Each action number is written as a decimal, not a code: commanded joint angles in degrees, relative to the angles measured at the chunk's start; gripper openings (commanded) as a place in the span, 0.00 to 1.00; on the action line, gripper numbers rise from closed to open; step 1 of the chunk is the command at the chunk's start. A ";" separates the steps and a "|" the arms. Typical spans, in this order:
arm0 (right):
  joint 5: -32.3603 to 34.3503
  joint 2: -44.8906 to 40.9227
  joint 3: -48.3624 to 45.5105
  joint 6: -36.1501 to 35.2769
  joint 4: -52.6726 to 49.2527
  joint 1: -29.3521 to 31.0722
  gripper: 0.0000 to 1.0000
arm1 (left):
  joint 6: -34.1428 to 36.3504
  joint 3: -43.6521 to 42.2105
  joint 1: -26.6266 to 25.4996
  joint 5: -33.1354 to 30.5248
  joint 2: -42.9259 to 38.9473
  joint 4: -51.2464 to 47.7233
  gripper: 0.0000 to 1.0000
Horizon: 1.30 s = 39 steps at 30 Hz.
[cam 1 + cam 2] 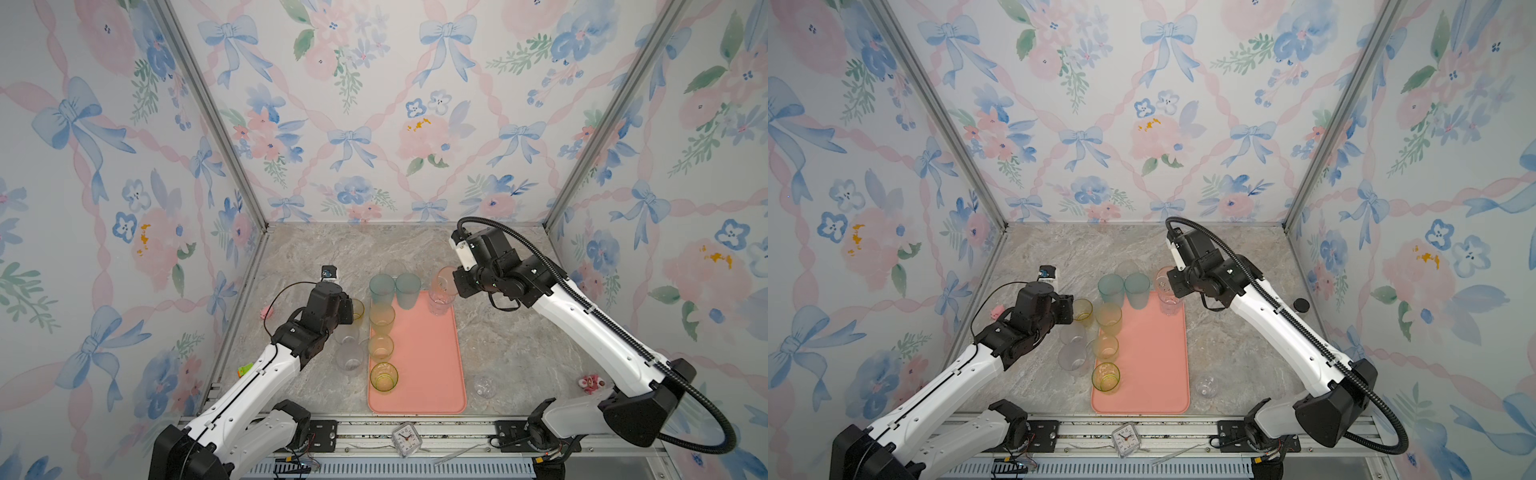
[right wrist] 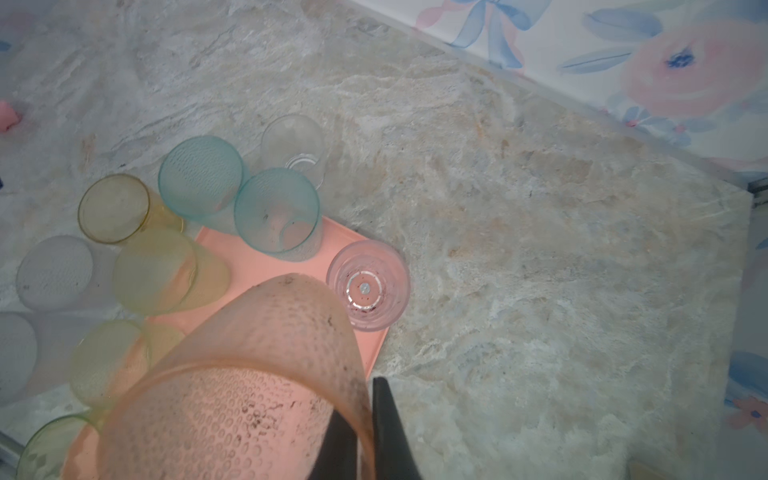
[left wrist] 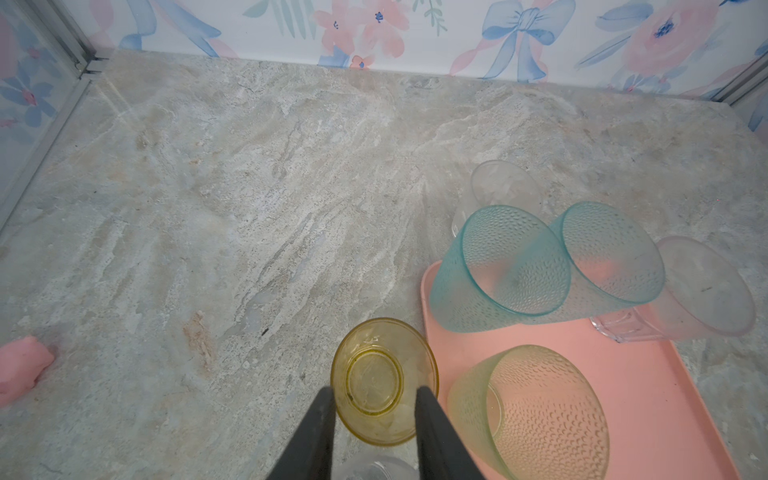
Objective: Place the glasses into the tray
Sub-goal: 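Lift the orange cup with the right gripper and carry it over the tray, then lower the orange cup onto the tray and open the right gripper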
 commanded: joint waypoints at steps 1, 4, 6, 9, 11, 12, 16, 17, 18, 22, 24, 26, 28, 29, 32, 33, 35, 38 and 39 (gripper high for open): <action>0.15 -0.38 -4.50 4.01 -3.10 4.02 0.02 | 1.27 -0.29 0.32 -0.72 -0.81 0.85 0.35; -2.09 1.28 -7.95 6.91 -0.39 6.55 0.02 | 1.28 -0.02 0.33 -0.35 -0.71 0.87 0.35; -2.73 3.51 -8.80 8.09 1.11 7.79 0.02 | 1.28 0.16 0.30 -0.04 -0.57 0.85 0.35; -2.71 8.11 -7.54 8.57 1.97 8.90 0.02 | 1.36 0.36 0.33 0.42 -0.36 0.85 0.35; -3.22 11.12 -6.29 8.35 2.59 9.04 0.02 | 1.36 0.34 0.33 0.53 -0.26 0.83 0.35; -3.25 12.71 -5.49 8.32 2.84 9.03 0.02 | 1.36 0.34 0.37 0.60 -0.25 0.82 0.35; -3.46 18.74 -2.21 7.59 2.95 9.04 0.02 | 1.44 -0.09 0.33 0.70 -0.60 0.76 0.36; -3.73 19.72 -1.59 7.40 3.02 8.95 0.02 | 1.45 -0.10 0.34 0.61 -0.63 0.76 0.36; -3.97 20.85 -0.89 7.26 3.06 8.99 0.02 | 1.52 -0.19 0.38 0.54 -0.67 0.76 0.37; -4.11 24.33 1.36 6.89 3.01 8.64 0.02 | 1.80 -0.12 0.37 0.53 -0.17 0.82 0.37; -4.35 25.59 2.07 6.81 3.30 8.04 0.02 | 1.97 -0.10 0.38 0.61 0.28 0.85 0.37; -4.53 26.67 2.64 6.72 3.32 7.51 0.02 | 2.07 0.03 0.33 0.57 0.71 0.85 0.37; -4.62 27.73 3.30 6.41 3.33 7.03 0.02 | 2.15 0.07 0.33 0.43 1.05 0.85 0.37; -4.65 28.06 3.57 6.32 3.37 6.85 0.02 | 2.24 0.07 0.36 0.41 1.17 0.85 0.37; -4.24 29.34 4.50 5.86 2.91 6.42 0.02 | 2.42 0.07 0.37 0.12 1.36 0.85 0.38; -3.71 29.75 4.89 5.81 2.64 6.27 0.02 | 2.46 0.07 0.35 0.17 1.34 0.85 0.38; -3.24 30.25 5.18 5.67 2.42 6.06 0.02 | 2.51 0.07 0.38 0.00 1.34 0.85 0.38; -3.23 30.72 5.25 5.52 2.66 5.62 0.02 | 2.68 0.16 0.40 -0.33 1.47 0.85 0.38; -3.28 30.99 5.35 5.41 2.63 5.47 0.02 | 2.68 0.24 0.43 -0.30 1.51 0.84 0.39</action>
